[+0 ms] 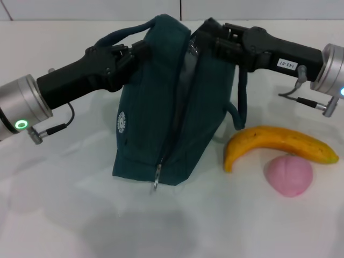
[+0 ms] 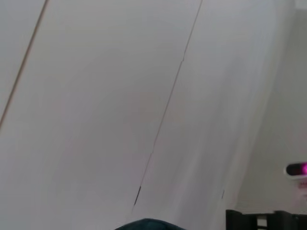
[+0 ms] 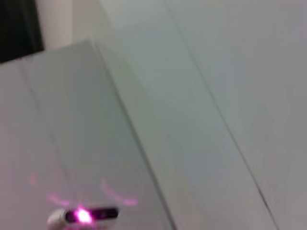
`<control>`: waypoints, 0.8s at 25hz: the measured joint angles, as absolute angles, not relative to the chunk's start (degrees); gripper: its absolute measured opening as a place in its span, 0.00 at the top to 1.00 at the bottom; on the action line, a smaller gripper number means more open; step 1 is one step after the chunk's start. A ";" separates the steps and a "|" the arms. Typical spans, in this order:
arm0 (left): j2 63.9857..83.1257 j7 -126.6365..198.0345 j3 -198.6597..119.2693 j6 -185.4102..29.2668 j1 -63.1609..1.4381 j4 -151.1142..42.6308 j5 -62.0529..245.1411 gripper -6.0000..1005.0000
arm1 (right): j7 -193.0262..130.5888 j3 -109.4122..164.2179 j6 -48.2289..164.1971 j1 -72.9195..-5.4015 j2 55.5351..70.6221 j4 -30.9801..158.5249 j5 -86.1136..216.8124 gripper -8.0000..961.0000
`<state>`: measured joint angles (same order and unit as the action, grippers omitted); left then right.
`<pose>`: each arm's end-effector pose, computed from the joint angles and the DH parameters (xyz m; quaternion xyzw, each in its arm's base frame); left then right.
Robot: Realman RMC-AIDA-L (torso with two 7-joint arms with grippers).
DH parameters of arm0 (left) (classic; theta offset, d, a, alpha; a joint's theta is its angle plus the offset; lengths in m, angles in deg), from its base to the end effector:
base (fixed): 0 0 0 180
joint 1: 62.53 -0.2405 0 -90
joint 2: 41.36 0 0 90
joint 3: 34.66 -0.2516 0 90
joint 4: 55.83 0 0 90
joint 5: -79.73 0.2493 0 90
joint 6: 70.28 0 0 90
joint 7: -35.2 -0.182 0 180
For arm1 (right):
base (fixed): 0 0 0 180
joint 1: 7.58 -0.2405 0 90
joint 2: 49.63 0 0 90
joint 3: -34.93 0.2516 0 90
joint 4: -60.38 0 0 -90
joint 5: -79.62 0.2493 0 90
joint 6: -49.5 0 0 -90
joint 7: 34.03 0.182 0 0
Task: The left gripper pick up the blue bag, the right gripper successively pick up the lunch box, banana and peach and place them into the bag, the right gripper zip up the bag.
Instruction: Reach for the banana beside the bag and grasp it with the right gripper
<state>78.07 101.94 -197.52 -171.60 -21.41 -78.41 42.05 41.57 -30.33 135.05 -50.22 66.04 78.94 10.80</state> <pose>-0.2469 0.3728 -0.0190 -0.8531 -0.2315 -0.4369 0.1667 0.1513 0.4158 -0.0511 -0.8732 0.2003 0.4384 0.0729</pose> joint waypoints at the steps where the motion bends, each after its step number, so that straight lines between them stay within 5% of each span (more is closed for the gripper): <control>1: 78.07 101.94 -197.52 -171.60 -21.63 -78.41 41.95 0.95 | 42.21 -31.30 135.03 -49.62 65.60 80.88 10.13 0.63; 8: 77.95 101.83 -197.53 -171.61 -22.72 -78.42 41.45 0.95 | 46.95 -29.90 132.30 -36.20 62.42 104.61 -4.52 0.39; 20: 78.06 101.60 -197.52 -169.80 -22.92 -78.09 41.50 0.95 | 38.98 -17.93 130.33 -27.75 64.53 107.16 -22.60 0.10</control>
<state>78.06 101.60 -197.52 -169.80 -22.92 -78.09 41.50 38.98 -17.93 130.33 -27.75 64.53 107.16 -22.60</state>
